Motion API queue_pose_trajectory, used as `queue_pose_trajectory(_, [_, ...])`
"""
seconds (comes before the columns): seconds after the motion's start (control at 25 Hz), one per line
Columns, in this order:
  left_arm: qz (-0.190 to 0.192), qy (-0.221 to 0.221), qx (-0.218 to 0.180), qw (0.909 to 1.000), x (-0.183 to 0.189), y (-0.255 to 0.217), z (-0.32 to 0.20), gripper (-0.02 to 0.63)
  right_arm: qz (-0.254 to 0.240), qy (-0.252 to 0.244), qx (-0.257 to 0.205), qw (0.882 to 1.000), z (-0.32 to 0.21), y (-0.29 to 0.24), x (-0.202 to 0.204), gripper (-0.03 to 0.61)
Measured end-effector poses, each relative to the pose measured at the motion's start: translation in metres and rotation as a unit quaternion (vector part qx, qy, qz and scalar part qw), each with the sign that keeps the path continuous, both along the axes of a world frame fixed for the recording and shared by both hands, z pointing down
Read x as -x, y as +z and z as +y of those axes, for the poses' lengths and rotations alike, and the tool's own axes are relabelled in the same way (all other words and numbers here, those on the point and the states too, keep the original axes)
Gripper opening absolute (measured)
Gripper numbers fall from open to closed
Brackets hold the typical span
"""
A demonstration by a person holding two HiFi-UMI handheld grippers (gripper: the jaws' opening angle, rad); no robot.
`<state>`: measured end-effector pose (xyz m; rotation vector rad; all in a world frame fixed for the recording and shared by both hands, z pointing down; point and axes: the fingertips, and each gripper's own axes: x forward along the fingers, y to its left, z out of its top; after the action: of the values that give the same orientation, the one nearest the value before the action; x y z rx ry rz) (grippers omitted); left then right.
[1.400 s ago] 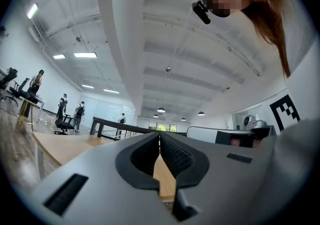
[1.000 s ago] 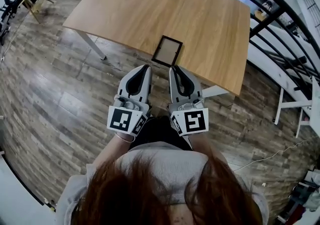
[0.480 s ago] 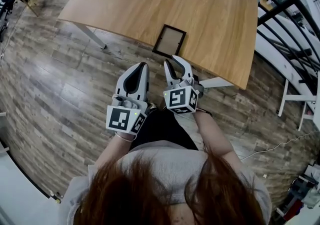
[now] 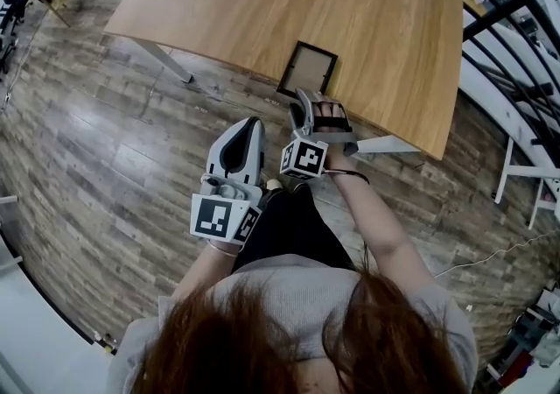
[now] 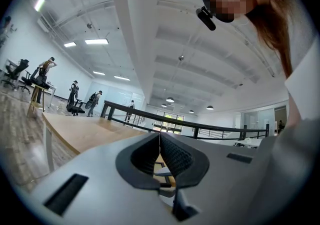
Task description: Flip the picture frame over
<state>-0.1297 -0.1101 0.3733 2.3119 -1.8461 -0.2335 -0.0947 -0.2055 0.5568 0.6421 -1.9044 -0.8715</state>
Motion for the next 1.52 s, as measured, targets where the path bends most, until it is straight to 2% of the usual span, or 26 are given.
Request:
queue_pose_trajectory(0.4, [0.003,-0.017,0.013,0.9998,0.023,0.010,0.000,0.008,0.037,0.017,-0.031,0.999,-0.022,0.020,0.002,0.192])
queue_pose_trajectory(0.44, [0.003,-0.017,0.012,0.9998,0.023,0.010,-0.001,0.008,0.037,0.022,-0.030,0.999,-0.022,0.022,0.001,0.186])
queue_pose_trajectory(0.52, [0.004,-0.015,0.011,0.9998,0.024,0.010,-0.002,0.009,0.036,0.028,-0.029,0.999,-0.023,0.023,-0.002,0.115])
queue_pose_trajectory(0.64, [0.004,-0.010,0.011,0.9999,0.022,0.010,-0.003,0.008,0.028,0.031,-0.036,0.998,-0.022,0.020,-0.004,0.106])
queue_pose_trajectory(0.76, [0.005,-0.006,0.012,0.9999,0.020,0.010,-0.002,0.008,-0.008,0.029,-0.040,0.999,-0.017,0.007,0.000,0.097])
queue_pose_trajectory(0.88, [0.005,-0.002,0.010,0.9999,0.019,0.009,-0.002,0.009,-0.075,0.035,-0.030,0.996,-0.013,-0.013,0.005,0.095])
queue_pose_trajectory(0.96, [0.006,-0.001,0.008,1.0000,0.020,0.006,-0.004,0.009,-0.125,0.056,-0.017,0.990,-0.013,-0.026,0.003,0.094])
queue_pose_trajectory(1.04, [0.006,0.000,0.005,1.0000,0.023,0.004,-0.005,0.008,-0.183,0.080,-0.003,0.980,-0.013,-0.040,0.001,0.094])
queue_pose_trajectory(1.12, [0.008,0.000,0.003,1.0000,0.025,0.002,-0.006,0.009,-0.262,0.107,0.019,0.959,-0.014,-0.058,-0.003,0.094])
queue_pose_trajectory(1.2, [0.009,0.000,0.001,1.0000,0.027,0.001,-0.008,0.008,-0.360,0.139,0.050,0.921,-0.018,-0.079,-0.010,0.094])
queue_pose_trajectory(1.24, [0.009,0.000,0.001,1.0000,0.027,0.002,-0.009,0.008,-0.411,0.154,0.066,0.896,-0.021,-0.089,-0.014,0.095])
queue_pose_trajectory(1.36, [0.011,0.004,0.002,0.9999,0.027,0.002,-0.013,0.009,-0.542,0.202,0.109,0.809,-0.029,-0.108,-0.033,0.094])
queue_pose_trajectory(1.52, [0.013,0.014,0.003,0.9998,0.022,0.003,-0.017,0.009,-0.649,0.255,0.146,0.702,-0.036,-0.114,-0.058,0.094])
